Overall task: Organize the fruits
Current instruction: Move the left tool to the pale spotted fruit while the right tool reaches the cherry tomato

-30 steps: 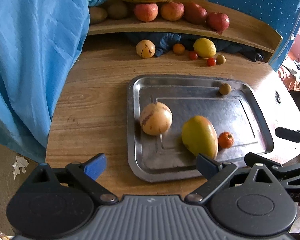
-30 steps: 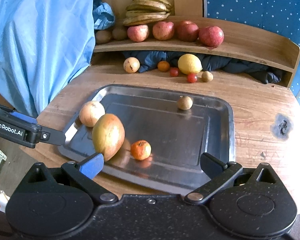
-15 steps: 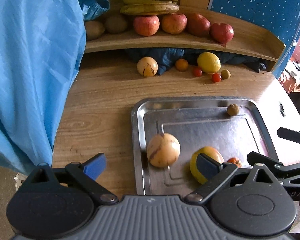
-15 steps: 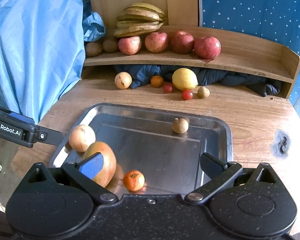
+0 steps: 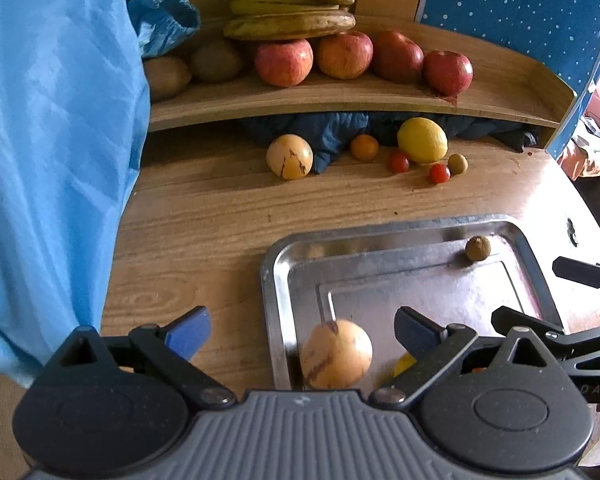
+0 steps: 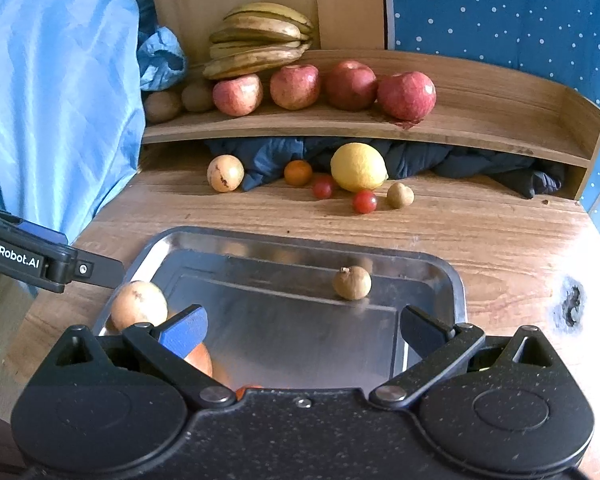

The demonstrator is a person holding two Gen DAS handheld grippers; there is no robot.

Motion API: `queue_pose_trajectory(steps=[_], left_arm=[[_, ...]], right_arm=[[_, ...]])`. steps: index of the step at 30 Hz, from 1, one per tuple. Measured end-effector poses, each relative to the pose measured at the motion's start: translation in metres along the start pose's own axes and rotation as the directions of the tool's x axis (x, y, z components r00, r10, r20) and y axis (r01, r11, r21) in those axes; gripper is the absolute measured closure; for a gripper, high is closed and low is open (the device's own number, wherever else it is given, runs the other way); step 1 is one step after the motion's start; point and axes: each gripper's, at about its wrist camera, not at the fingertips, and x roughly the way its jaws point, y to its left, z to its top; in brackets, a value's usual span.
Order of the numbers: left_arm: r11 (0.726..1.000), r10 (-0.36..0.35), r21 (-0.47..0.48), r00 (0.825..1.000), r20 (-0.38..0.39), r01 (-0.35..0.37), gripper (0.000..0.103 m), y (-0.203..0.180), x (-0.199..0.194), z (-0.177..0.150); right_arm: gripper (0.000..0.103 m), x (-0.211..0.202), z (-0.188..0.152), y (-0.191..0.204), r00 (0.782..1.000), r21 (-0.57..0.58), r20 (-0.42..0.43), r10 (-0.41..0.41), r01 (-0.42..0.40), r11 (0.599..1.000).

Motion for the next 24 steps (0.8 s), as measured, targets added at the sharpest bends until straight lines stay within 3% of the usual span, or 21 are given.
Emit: queue_pose_trajectory(steps=[13, 24], left_arm=[[0.999, -0.052, 0.015, 0.998, -0.019, 0.052, 0.001, 0.017, 0.033, 0.028], [0.994, -0.099, 0.031, 0.992, -0.078, 0.102, 0.000, 0.015, 0.065, 0.039]], right_arm=[[0.001, 0.024, 0.014, -0.001, 0.998, 0.027, -0.020, -0.052, 0.053, 0.998], [0.001, 0.040, 0.015, 0.000, 0.993, 0.039, -0.078, -0.088, 0.091, 0.995]])
